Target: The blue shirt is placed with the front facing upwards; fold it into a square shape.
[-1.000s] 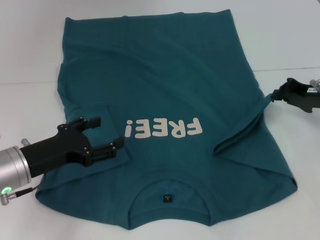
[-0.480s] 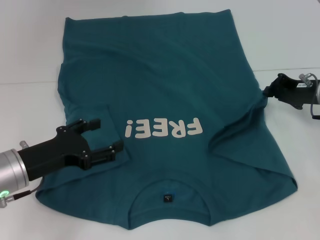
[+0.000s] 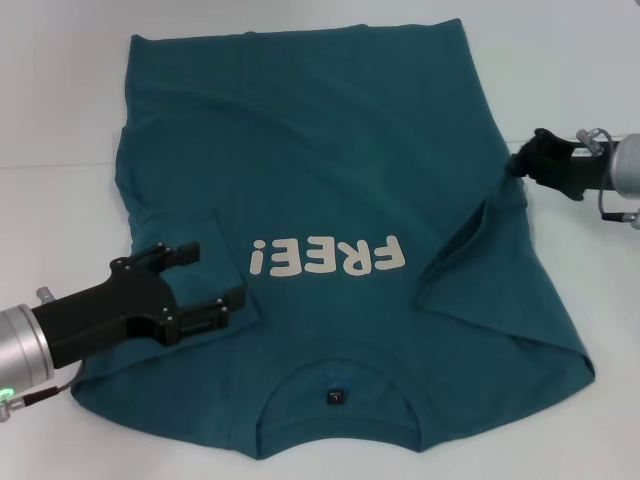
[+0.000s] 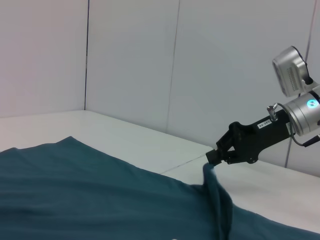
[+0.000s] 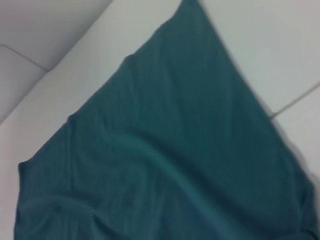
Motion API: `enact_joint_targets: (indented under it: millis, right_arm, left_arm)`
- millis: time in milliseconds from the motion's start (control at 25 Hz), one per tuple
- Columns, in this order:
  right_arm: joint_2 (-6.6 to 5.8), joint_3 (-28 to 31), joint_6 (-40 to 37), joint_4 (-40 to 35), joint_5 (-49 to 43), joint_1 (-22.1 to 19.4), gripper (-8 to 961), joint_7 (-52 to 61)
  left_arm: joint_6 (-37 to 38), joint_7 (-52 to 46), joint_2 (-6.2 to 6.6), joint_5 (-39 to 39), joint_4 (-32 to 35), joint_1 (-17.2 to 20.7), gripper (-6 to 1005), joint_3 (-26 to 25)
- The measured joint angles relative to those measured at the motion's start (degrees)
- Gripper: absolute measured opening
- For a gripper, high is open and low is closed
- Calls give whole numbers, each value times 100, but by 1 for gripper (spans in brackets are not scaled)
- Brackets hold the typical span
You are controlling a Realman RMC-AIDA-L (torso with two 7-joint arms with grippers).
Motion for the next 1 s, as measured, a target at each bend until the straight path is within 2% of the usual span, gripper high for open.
enact_joint_targets:
  millis: [160,360,480,600,680,760,920,1000]
  right_arm:
    - [89,-15,42,-57,8,53,27,-103]
    - [166,-19,75,-254,8,-27,237,-185]
    - [265,21,-247,-797,88,-239,386,-672]
    - [497,41,-746,-1605,603,-695,517,-1855]
    - [678,43,-1181,-2089,1184,-1114,604,-2944]
    - [783,41,-1636,-2358,1792,-1569,682,-3896]
    - [779,82,-2480,-2451,2638,-2277,839,-4650]
    - [751,204,-2909,-2450,2901,-2550,858,-4777]
  left_arm:
    - [15,63,3,-44,-11,38,904,-42]
    - [32,76,-1,-109,1,82,904,-104]
    - [54,95,0,-217,-35,89,905,-271]
    - [73,-180,18,-339,-35,95,905,-520]
    - [99,-781,40,-292,99,131,905,-722]
    - [149,-1404,56,-168,333,230,905,-827]
    - [329,-2669,20,353,1068,584,904,-876]
    - [350,-3040,-9,647,1298,742,904,-876]
